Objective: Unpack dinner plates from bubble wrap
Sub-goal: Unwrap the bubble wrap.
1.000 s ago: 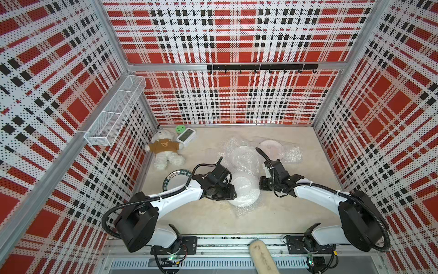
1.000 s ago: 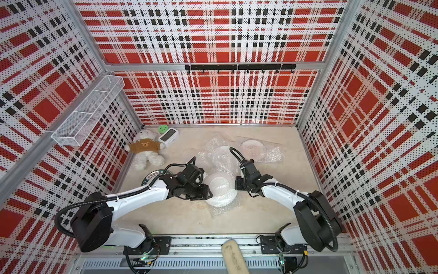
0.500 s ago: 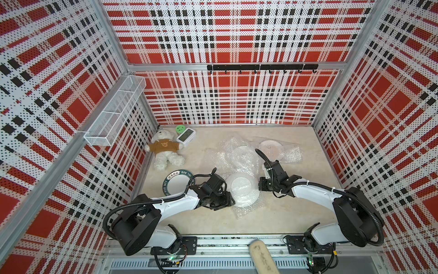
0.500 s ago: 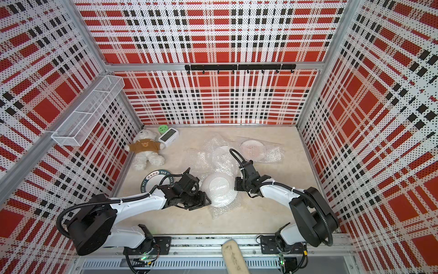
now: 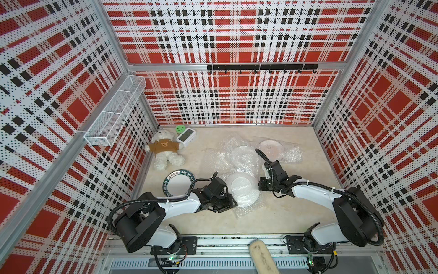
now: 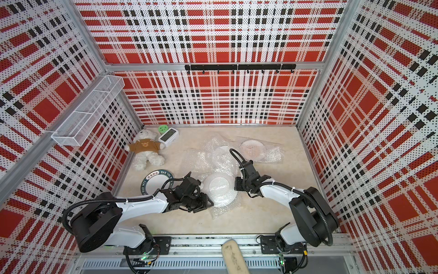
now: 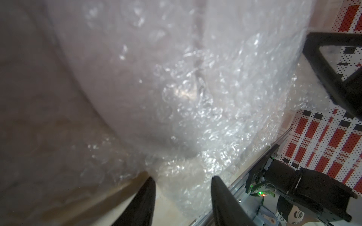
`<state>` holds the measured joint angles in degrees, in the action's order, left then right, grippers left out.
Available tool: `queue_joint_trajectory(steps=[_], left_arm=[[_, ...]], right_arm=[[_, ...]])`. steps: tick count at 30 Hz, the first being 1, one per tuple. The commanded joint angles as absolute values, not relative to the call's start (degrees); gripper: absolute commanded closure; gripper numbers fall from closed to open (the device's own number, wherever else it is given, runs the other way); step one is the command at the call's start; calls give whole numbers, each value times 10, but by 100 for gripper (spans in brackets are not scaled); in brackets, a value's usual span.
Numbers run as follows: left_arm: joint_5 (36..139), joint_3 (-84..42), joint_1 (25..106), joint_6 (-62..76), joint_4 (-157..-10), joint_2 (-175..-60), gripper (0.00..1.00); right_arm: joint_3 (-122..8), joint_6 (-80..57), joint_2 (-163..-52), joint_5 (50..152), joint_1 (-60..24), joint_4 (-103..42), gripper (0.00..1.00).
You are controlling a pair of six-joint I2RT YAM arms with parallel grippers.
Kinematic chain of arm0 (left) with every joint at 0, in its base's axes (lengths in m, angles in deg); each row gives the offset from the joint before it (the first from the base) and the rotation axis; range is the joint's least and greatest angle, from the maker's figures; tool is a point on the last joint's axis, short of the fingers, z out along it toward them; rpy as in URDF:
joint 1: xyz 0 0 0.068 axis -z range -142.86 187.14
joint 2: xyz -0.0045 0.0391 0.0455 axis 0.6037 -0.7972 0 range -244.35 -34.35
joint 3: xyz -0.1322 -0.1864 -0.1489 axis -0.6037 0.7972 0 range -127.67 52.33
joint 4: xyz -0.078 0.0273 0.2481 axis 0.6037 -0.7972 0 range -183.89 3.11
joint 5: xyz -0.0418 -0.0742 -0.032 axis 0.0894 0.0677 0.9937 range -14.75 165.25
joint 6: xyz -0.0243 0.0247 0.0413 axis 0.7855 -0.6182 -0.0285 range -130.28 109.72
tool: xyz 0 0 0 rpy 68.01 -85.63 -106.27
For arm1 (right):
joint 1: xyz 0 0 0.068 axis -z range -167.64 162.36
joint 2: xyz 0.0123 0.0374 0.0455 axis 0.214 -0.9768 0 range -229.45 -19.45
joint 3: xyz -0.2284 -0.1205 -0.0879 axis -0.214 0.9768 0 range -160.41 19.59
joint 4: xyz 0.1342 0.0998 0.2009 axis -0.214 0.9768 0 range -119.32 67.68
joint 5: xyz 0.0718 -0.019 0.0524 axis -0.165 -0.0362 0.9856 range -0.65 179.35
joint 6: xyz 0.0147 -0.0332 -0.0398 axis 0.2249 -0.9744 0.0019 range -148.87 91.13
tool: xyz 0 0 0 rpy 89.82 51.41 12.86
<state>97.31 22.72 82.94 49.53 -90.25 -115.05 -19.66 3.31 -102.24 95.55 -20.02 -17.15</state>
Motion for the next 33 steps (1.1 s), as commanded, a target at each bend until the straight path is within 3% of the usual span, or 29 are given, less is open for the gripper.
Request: queue_joint_trajectory(steps=[1,6,12,19,26,33], left_arm=[[955,237,834,527,-859,-1167,56],[945,253,844,560,-804,-1192,69],[927,255,849,571,-799,-1174,99],[890,185,844,512,-960,-1132,100],[889,164,800,466,-1025,-1115,100],[914,143,748,399,-1067,-1125,100]], right_arm=[[-188,37,-1025,958,-199,-192,100],[-185,35,-1025,957,-198,-189,100],[-182,37,-1022,959,-198,-187,100],[-171,36,-996,952,-199,-181,99],[-170,24,-981,937,-198,-165,69],[-193,-2,-991,942,-199,-148,58]])
